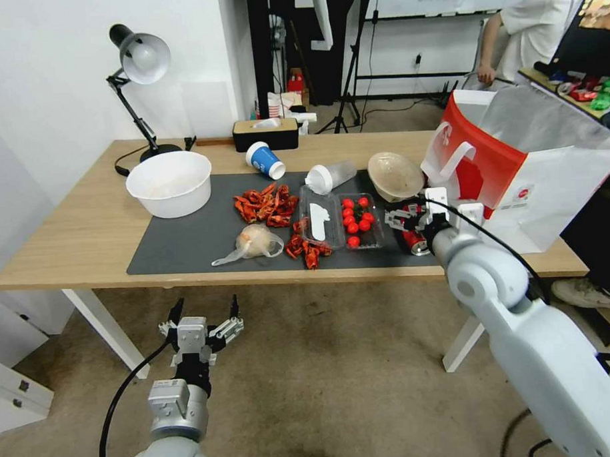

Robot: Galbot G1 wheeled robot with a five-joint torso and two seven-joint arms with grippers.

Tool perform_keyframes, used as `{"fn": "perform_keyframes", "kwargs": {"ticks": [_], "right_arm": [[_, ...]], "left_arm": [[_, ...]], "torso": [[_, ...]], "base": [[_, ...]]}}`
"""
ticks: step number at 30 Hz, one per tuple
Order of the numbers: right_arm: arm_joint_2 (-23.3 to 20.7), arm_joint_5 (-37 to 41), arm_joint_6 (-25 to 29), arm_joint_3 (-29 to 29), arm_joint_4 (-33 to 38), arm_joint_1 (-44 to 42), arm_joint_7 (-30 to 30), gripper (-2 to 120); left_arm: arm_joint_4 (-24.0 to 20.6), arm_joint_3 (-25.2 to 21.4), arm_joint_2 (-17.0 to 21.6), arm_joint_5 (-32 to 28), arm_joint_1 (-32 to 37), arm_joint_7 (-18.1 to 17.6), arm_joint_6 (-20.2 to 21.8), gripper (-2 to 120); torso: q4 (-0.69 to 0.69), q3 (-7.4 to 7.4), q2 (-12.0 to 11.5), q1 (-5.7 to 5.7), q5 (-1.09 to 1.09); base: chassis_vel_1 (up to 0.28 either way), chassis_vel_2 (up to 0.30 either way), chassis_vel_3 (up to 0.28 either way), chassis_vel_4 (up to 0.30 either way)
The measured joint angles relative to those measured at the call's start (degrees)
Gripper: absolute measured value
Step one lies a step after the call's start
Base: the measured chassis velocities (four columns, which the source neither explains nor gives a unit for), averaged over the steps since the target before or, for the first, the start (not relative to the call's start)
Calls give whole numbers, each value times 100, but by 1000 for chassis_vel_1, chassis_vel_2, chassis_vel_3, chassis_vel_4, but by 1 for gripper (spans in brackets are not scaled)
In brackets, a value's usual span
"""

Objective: Pick up the trash from the table and place it into the takeout bag.

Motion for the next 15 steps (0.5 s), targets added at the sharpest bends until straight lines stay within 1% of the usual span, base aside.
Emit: {"fn": "perform_keyframes", "kwargs": {"ticks": [1,3,9,15], "right_arm": [[34,189,-14,-82,-68,109,260,100],[53,421,-14,-198,-140,236,591,100],[61,553,-14,-261,-205,254,856,100],[-77,650,-14,-219,-241,125,956,100]], "left_arm": [[-21,-28,-6,3,4,0,-5,100],[-24,-46,-29,55,5,0,-34,100],[23,-47,-68,241,10,0,-126,100],[73,0,-125,289,-13,0,-143,100]], "torso": [[1,0,0,0,0],[0,0,0,-1,-1],[0,-1,1,-1,-1],[-1,-1,1,-1,0]], "base": [[0,0,0,0],[0,0,0,0],[0,0,0,0],[0,0,0,0]]}}
